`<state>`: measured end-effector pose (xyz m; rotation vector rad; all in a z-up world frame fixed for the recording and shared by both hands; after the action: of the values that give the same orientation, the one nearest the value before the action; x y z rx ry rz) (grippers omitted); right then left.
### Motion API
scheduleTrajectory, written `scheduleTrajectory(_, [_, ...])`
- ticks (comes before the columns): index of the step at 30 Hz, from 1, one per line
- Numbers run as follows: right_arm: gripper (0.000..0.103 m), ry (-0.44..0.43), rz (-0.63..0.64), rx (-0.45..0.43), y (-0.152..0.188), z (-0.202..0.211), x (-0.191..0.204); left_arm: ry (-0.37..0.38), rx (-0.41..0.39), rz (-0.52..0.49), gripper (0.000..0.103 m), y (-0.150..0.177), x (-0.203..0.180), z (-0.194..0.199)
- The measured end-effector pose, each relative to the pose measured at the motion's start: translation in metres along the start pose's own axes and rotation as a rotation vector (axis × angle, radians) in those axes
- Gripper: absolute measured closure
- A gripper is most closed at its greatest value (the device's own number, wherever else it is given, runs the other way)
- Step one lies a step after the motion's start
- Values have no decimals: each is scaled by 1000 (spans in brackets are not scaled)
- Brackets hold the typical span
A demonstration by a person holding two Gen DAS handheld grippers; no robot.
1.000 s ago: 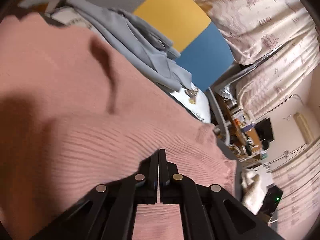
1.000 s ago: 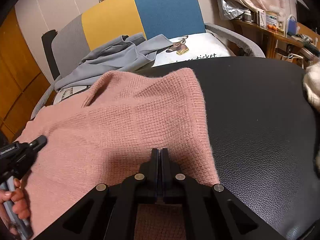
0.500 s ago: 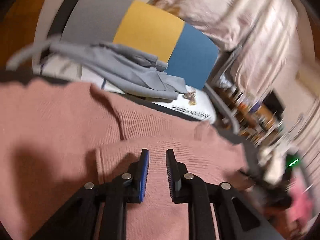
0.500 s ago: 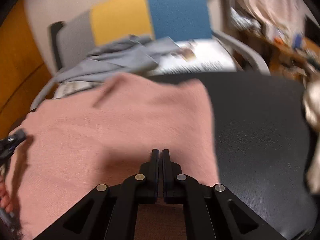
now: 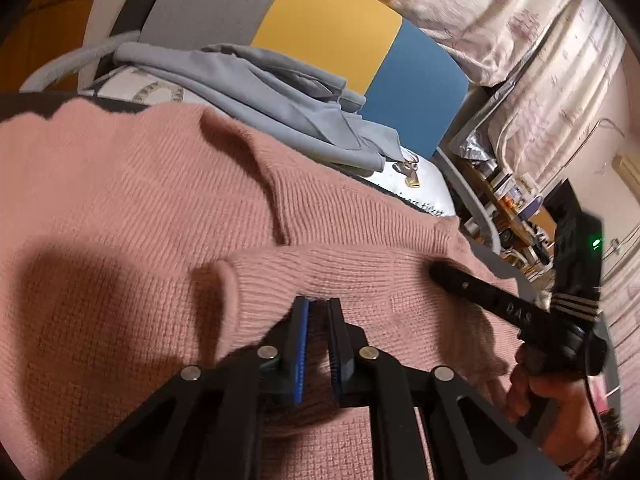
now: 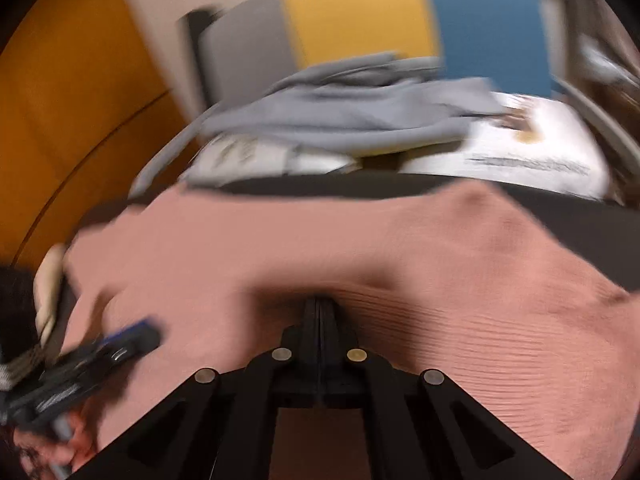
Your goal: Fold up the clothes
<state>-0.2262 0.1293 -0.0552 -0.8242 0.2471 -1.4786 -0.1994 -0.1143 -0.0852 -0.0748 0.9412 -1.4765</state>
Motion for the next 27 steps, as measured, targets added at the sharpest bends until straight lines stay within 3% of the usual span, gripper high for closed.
scheduleTrajectory(5, [98, -43, 32, -43, 9, 43, -2, 11, -1, 11, 94, 0, 0, -2])
scheduleTrajectory(9, [102, -11, -39, 26, 24, 45, -44, 13, -2, 14, 94, 0, 0, -3])
scheduleTrajectory(13, [103, 14, -213, -12, 33, 67, -99, 14, 0, 14, 94, -1, -1, -5])
scheduleTrajectory(16, [94, 37, -198, -49, 24, 85, -100, 13, 0, 13, 94, -1, -2, -5])
scheduleTrajectory(19, [94, -12, -196, -71, 13, 85, -104, 22, 0, 21, 94, -1, 0, -4])
scheduleTrajectory(22, [98, 28, -212, -25, 3, 67, -119, 23, 0, 21, 94, -1, 1, -5])
scheduleTrajectory(24, [103, 74, -268, -51, 3, 69, -143, 23, 0, 21, 95, -1, 1, -5])
scheduleTrajectory(27, [103, 123, -327, -95, 4, 79, -165, 28, 4, 24, 95, -1, 2, -6])
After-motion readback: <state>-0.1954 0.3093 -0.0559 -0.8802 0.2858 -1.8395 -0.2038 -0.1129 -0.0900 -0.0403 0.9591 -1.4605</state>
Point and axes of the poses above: each gripper's, at about its wrist camera, not at the fingertips, and z roughly against the way its jaws point, x to its left, y to its underside, the point moved 2 cm from there along -z, roughly the way its jaws point
